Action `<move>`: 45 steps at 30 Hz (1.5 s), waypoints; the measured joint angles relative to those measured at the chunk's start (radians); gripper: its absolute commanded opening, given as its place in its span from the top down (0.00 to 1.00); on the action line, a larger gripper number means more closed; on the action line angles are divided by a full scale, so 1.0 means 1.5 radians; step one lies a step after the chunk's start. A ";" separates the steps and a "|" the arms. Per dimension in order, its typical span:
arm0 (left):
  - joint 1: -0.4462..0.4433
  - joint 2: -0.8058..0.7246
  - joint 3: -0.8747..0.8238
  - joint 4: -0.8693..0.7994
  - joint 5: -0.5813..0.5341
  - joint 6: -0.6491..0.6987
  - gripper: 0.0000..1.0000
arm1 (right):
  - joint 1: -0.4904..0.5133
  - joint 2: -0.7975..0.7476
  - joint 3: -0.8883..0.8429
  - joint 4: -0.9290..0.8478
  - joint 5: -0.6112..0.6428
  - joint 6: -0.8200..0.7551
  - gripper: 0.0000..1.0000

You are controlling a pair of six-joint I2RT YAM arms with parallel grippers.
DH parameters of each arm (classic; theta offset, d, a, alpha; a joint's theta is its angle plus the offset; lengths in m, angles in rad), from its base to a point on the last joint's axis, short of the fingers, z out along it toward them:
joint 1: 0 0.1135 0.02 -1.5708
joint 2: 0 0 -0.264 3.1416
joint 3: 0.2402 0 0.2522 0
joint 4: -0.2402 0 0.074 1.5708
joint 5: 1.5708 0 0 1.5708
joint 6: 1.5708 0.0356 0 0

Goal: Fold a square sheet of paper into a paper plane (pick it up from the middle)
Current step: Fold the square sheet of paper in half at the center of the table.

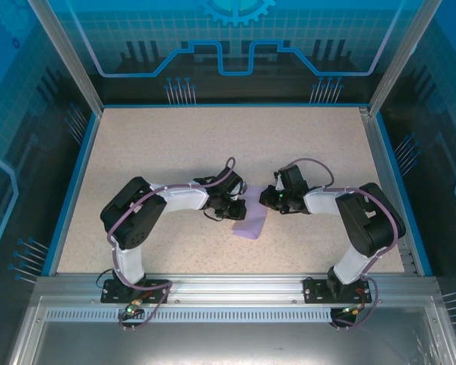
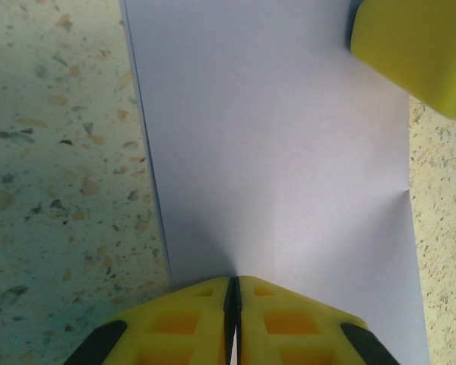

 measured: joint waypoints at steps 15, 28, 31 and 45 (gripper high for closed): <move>-0.002 0.000 0.000 -0.001 -0.005 0.002 0.87 | -0.035 -0.027 -0.009 -0.028 0.053 -0.048 0.89; -0.003 0.002 0.008 -0.012 -0.006 0.002 0.87 | -0.018 -0.080 -0.017 -0.017 0.058 -0.035 0.89; -0.003 0.003 0.012 -0.017 -0.006 0.002 0.88 | -0.012 -0.037 -0.007 -0.002 0.052 -0.030 0.89; -0.005 0.003 0.011 -0.016 -0.011 0.007 0.88 | -0.020 0.025 0.043 -0.023 0.055 -0.033 0.89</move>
